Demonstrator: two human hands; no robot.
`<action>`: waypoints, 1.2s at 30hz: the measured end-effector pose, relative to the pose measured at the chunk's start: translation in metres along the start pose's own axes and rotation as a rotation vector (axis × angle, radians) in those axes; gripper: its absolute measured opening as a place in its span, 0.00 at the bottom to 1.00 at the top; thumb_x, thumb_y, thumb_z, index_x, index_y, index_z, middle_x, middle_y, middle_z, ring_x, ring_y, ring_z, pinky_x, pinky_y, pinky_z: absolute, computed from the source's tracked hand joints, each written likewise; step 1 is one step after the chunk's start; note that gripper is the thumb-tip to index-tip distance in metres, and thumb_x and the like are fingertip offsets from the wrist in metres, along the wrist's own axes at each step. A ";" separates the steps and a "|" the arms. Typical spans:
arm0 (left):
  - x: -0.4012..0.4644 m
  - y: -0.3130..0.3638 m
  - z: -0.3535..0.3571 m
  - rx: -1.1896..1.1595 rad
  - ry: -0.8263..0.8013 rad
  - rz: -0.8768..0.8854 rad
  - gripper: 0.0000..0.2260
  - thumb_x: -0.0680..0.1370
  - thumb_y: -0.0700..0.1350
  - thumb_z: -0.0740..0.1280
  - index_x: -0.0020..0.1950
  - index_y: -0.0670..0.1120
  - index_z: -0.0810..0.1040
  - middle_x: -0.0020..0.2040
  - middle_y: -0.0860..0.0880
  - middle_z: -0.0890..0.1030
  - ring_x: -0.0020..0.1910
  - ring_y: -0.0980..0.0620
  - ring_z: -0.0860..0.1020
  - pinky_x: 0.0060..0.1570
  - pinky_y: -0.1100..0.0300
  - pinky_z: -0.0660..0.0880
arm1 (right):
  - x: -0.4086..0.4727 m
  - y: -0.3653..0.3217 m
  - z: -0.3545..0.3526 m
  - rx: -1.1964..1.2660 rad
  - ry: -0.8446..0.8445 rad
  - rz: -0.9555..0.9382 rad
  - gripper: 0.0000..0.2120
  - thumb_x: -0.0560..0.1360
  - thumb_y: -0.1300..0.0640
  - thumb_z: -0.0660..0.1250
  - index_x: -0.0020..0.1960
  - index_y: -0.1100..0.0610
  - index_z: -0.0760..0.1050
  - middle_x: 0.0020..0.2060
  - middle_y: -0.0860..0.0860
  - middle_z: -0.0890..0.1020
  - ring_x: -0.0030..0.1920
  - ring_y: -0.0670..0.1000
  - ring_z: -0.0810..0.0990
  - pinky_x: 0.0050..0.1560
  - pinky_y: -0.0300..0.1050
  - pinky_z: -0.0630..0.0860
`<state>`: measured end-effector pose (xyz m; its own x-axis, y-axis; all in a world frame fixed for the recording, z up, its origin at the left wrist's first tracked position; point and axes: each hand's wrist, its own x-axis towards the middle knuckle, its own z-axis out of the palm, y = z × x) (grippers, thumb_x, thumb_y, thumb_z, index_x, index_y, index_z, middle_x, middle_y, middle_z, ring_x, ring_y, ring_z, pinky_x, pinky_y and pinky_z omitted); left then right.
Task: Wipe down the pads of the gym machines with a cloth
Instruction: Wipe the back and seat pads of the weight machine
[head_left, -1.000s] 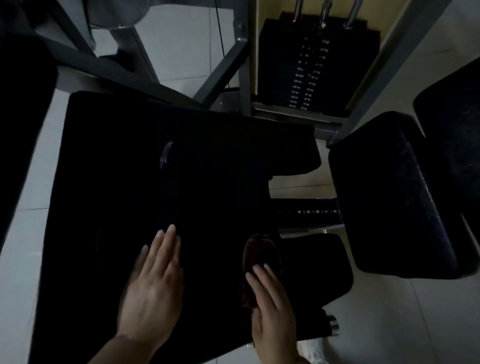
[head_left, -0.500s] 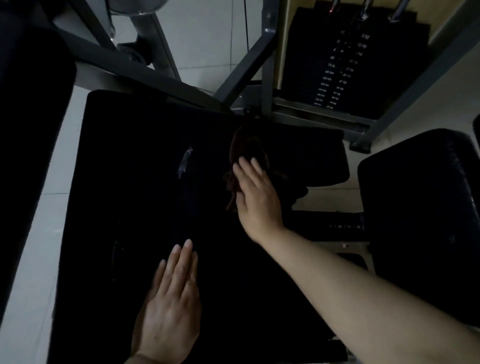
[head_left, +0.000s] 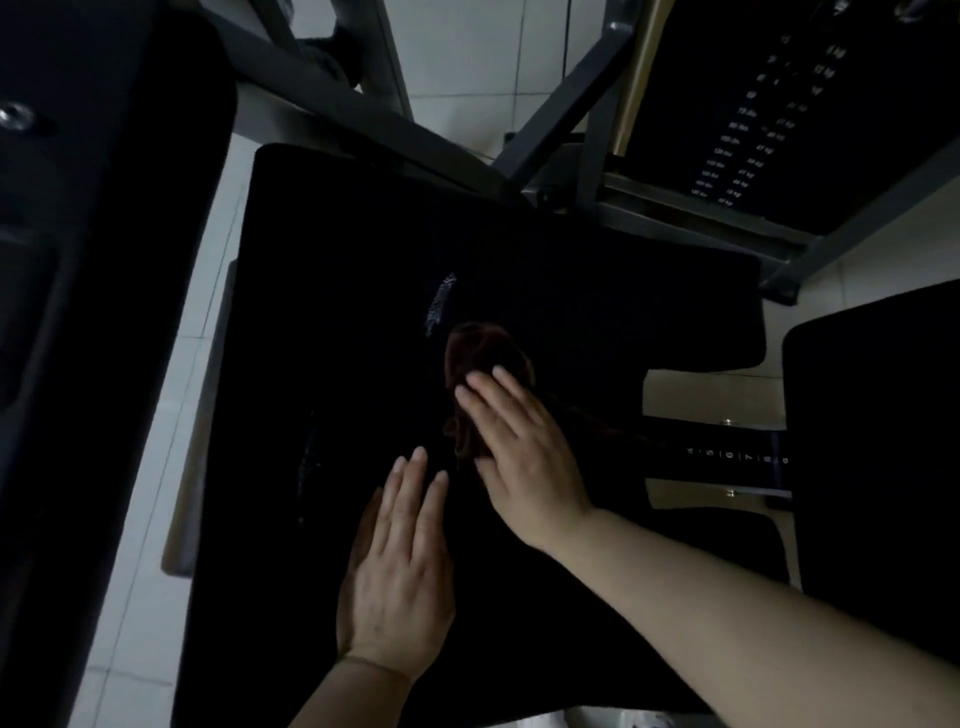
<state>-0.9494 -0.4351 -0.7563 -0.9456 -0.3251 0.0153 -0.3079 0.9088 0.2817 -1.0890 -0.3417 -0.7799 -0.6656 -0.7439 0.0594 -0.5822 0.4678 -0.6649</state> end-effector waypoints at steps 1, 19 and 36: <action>0.000 0.000 0.000 -0.011 0.015 -0.002 0.23 0.76 0.39 0.52 0.72 0.42 0.62 0.76 0.44 0.59 0.77 0.51 0.50 0.71 0.58 0.57 | 0.007 -0.006 0.002 0.013 0.029 0.052 0.31 0.72 0.63 0.67 0.73 0.58 0.65 0.73 0.52 0.66 0.76 0.52 0.57 0.74 0.49 0.57; 0.022 0.007 -0.045 -0.460 0.377 -0.084 0.16 0.78 0.39 0.55 0.65 0.45 0.70 0.65 0.49 0.70 0.66 0.54 0.70 0.66 0.59 0.67 | 0.062 -0.044 0.004 0.253 0.095 0.287 0.26 0.79 0.57 0.59 0.76 0.58 0.59 0.76 0.52 0.58 0.77 0.51 0.51 0.75 0.47 0.50; 0.231 0.018 -0.016 0.472 -0.222 0.042 0.25 0.82 0.51 0.46 0.78 0.46 0.46 0.79 0.44 0.41 0.77 0.43 0.43 0.74 0.49 0.45 | 0.101 0.068 -0.026 -0.002 0.351 0.575 0.31 0.77 0.44 0.42 0.74 0.57 0.63 0.76 0.50 0.59 0.76 0.50 0.54 0.74 0.49 0.46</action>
<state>-1.1713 -0.4979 -0.7321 -0.9418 -0.2695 -0.2010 -0.2351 0.9553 -0.1791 -1.2081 -0.3728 -0.7996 -0.9821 -0.1771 -0.0648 -0.0905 0.7441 -0.6619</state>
